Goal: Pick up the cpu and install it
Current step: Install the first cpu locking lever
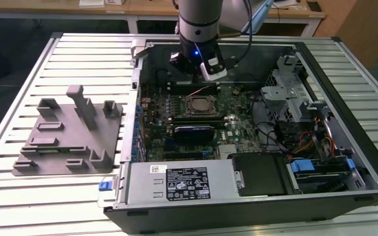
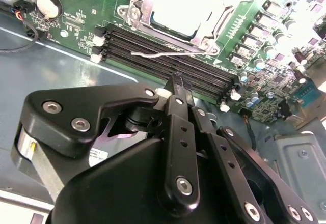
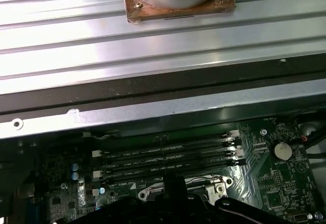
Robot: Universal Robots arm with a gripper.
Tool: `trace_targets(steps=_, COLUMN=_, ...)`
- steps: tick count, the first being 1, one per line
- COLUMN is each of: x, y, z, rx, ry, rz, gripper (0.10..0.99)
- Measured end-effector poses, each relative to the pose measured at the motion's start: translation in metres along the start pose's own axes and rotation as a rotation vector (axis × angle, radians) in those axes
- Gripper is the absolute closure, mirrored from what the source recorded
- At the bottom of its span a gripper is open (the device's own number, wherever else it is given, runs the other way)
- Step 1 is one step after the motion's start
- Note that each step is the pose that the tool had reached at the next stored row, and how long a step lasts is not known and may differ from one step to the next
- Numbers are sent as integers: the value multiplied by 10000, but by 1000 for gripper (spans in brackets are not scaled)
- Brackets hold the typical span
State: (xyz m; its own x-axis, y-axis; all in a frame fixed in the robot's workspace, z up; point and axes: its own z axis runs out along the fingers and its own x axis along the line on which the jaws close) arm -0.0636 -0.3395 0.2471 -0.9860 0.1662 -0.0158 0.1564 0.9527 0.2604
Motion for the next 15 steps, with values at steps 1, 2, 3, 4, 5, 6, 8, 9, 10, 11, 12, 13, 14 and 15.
trace_targets(steps=1, x=0, y=-1, z=4, rx=5, ry=-35, rz=-10, gripper=980)
trace_targets(steps=2, x=0, y=-3, z=8, rx=11, ry=-74, rz=-20, gripper=980)
trace_targets(steps=3, x=0, y=-4, z=13, rx=21, ry=-116, rz=-32, gripper=980)
trace_targets(steps=4, x=0, y=-5, z=17, rx=30, ry=-160, rz=-44, gripper=980)
trace_targets(steps=5, x=0, y=-6, z=22, rx=41, ry=-201, rz=-55, gripper=980)
trace_targets(steps=6, x=0, y=-7, z=27, rx=58, ry=-248, rz=-68, gripper=980)
trace_targets(steps=8, x=1, y=-10, z=37, rx=97, ry=-325, rz=-90, gripper=980)
trace_targets(steps=9, x=1, y=-12, z=43, rx=133, ry=-356, rz=-99, gripper=980)
trace_targets(steps=10, x=1, y=-14, z=51, rx=181, ry=-379, rz=-105, gripper=980)
trace_targets(steps=11, x=1, y=-16, z=58, rx=243, ry=-402, rz=-111, gripper=980)
trace_targets(steps=12, x=1, y=-17, z=64, rx=312, ry=-424, rz=-116, gripper=980)
trace_targets(steps=13, x=1, y=-19, z=71, rx=384, ry=-444, rz=-121, gripper=980)
trace_targets(steps=14, x=1, y=-21, z=78, rx=458, ry=-462, rz=-125, gripper=980)
trace_targets(steps=15, x=1, y=-23, z=83, rx=530, ry=-478, rz=-128, gripper=980)
